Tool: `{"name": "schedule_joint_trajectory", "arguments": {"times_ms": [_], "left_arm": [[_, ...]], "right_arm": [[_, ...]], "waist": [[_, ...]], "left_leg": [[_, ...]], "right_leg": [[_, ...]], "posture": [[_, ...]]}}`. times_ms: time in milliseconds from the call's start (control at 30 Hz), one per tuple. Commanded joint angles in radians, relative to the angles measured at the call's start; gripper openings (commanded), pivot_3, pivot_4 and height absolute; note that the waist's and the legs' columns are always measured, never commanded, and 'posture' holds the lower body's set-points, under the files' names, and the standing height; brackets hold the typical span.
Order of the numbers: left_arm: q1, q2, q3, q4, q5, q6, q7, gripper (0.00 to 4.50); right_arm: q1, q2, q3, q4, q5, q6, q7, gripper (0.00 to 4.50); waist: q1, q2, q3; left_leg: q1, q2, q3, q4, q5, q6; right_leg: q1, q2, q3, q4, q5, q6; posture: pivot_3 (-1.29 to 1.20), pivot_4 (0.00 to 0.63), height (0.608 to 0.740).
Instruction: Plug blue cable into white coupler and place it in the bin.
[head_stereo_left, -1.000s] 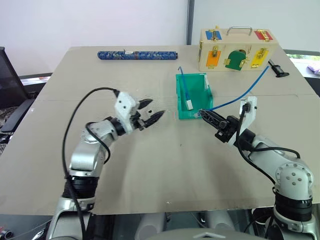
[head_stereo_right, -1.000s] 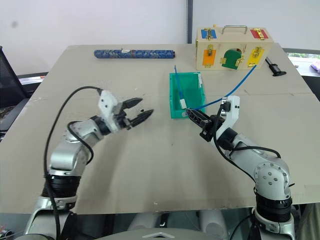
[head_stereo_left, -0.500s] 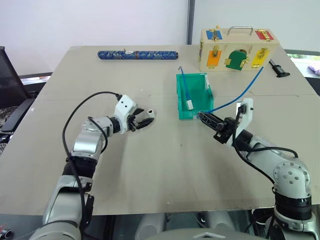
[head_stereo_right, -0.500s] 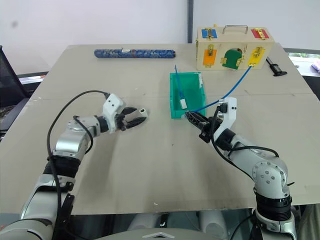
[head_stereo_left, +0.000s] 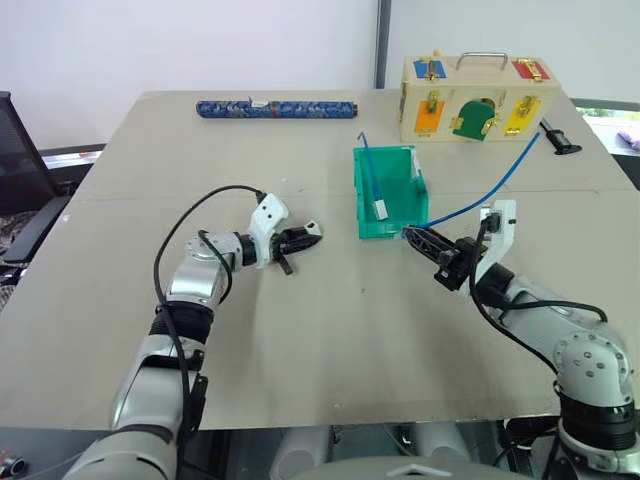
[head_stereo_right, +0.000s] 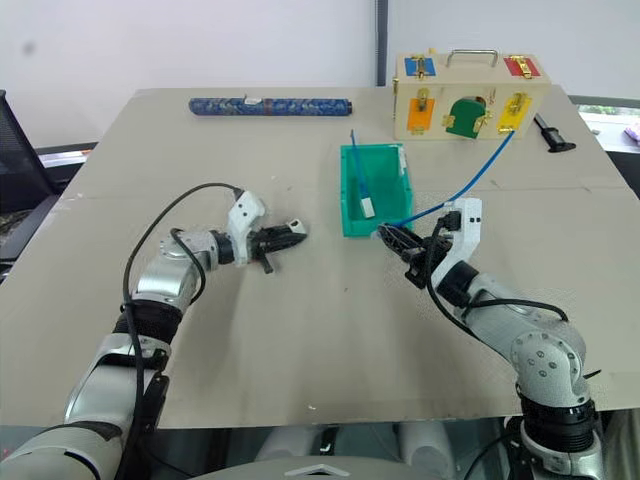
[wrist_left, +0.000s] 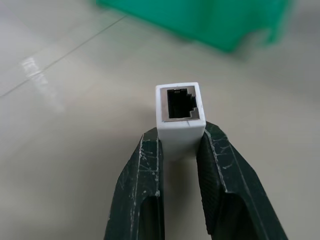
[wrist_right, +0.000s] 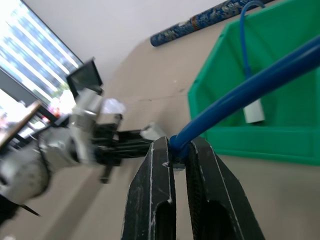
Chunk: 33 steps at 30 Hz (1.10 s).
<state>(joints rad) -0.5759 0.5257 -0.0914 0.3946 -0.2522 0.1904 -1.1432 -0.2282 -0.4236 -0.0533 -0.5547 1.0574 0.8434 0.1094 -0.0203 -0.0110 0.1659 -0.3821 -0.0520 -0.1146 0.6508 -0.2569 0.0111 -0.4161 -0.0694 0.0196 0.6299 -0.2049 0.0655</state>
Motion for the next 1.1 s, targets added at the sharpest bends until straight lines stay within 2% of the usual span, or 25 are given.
{"name": "schedule_joint_trajectory", "arguments": {"times_ms": [33, 167, 433, 700, 1100], "left_arm": [[0.069, 0.018, -0.076, -0.208, -0.018, 0.029, -0.09, 0.31], [0.091, -0.007, -0.164, -0.266, 0.056, -0.015, -0.069, 0.31], [0.052, -0.035, -0.248, -0.211, 0.157, -0.066, -0.049, 0.31], [0.037, -0.034, -0.259, -0.16, 0.181, -0.109, -0.059, 0.31], [0.035, -0.037, -0.262, -0.13, 0.188, -0.144, -0.062, 0.31]], "right_arm": [[-0.062, -0.08, 0.086, -0.03, -0.145, -0.065, 0.164, 0.0], [-0.158, -0.202, 0.263, 0.053, -0.37, -0.137, 0.355, 0.0], [-0.319, -0.221, 0.426, 0.238, -0.59, -0.23, 0.606, 0.0], [-0.352, -0.18, 0.488, 0.306, -0.692, -0.252, 0.73, 0.0], [-0.36, -0.162, 0.444, 0.294, -0.695, -0.18, 0.797, 0.0]], "waist": [[-0.004, 0.0, 0.0], [-0.007, 0.0, 0.0], [-0.008, -0.001, 0.0], [-0.008, -0.001, 0.0], [-0.006, -0.001, 0.0]], "left_leg": [[0.0, 0.0, 0.0, 0.0, 0.0, 0.0], [0.0, 0.0, 0.001, 0.0, 0.0, 0.0], [0.0, 0.0, 0.003, 0.001, 0.0, 0.0], [0.0, 0.0, -0.001, 0.001, 0.0, 0.0], [0.0, 0.0, -0.002, 0.001, 0.0, 0.0]], "right_leg": [[0.0, 0.0, 0.0, 0.0, 0.0, 0.0], [0.0, 0.0, -0.001, 0.0, 0.0, 0.0], [0.001, 0.001, -0.002, -0.001, 0.0, 0.0], [0.001, 0.0, -0.002, -0.002, 0.0, 0.0], [0.001, 0.0, -0.003, -0.001, 0.0, 0.0]], "posture": [[0.0, 0.15, 0.74], [0.0, 0.15, 0.74], [0.0, 0.15, 0.74], [0.0, 0.15, 0.74], [0.0, 0.15, 0.74]]}}
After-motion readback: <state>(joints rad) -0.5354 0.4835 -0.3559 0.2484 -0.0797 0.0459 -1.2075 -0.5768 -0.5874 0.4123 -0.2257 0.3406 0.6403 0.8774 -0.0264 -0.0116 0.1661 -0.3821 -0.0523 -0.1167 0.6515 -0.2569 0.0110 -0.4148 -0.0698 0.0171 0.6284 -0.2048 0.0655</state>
